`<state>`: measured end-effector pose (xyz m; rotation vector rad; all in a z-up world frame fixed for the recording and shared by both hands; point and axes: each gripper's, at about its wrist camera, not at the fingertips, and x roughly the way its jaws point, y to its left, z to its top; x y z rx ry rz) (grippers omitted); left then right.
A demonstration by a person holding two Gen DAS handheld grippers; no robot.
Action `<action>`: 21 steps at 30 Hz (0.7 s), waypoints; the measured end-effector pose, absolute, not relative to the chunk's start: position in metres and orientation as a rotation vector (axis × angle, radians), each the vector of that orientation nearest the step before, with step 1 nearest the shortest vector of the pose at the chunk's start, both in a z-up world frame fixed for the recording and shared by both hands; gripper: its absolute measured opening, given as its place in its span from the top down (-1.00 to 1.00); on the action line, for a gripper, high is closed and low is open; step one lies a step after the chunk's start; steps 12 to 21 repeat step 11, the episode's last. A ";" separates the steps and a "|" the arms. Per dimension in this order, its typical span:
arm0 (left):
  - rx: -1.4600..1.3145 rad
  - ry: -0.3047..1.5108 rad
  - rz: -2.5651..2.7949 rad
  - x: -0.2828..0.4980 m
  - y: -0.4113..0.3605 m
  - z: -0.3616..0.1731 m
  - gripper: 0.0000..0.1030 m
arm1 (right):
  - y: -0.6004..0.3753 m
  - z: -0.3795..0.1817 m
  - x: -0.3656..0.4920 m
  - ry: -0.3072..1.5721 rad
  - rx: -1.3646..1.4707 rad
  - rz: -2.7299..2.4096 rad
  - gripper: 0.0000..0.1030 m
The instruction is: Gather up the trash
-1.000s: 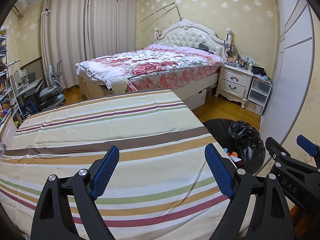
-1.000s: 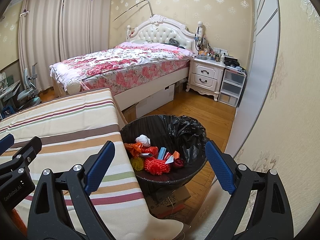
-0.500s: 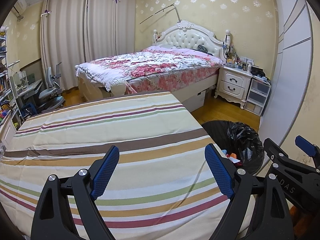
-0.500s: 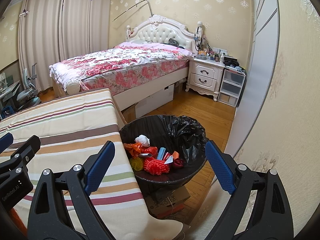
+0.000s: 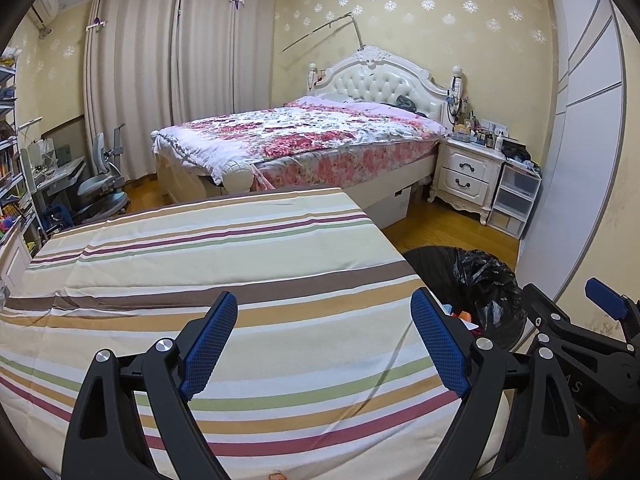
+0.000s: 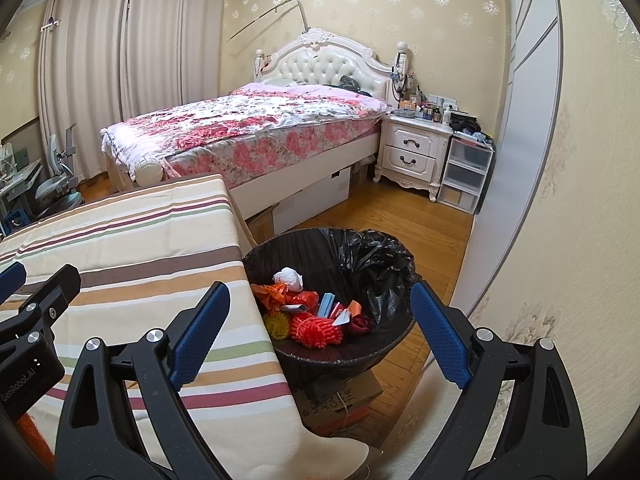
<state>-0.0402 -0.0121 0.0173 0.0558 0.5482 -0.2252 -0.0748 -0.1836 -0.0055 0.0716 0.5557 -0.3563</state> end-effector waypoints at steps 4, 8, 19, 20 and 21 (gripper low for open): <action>0.050 0.560 -0.216 -0.038 -0.008 0.016 -0.66 | -0.179 -0.008 -0.073 0.562 0.066 -0.348 -0.74; 0.055 0.591 -0.184 -0.027 0.004 0.011 -0.66 | -0.165 -0.010 -0.064 0.574 0.050 -0.317 -0.74; 0.067 0.647 -0.151 -0.017 0.023 0.000 -0.66 | -0.146 -0.013 -0.051 0.595 0.024 -0.267 -0.74; 0.067 0.647 -0.151 -0.017 0.023 0.000 -0.66 | -0.146 -0.013 -0.051 0.595 0.024 -0.267 -0.74; 0.067 0.647 -0.151 -0.017 0.023 0.000 -0.66 | -0.146 -0.013 -0.051 0.595 0.024 -0.267 -0.74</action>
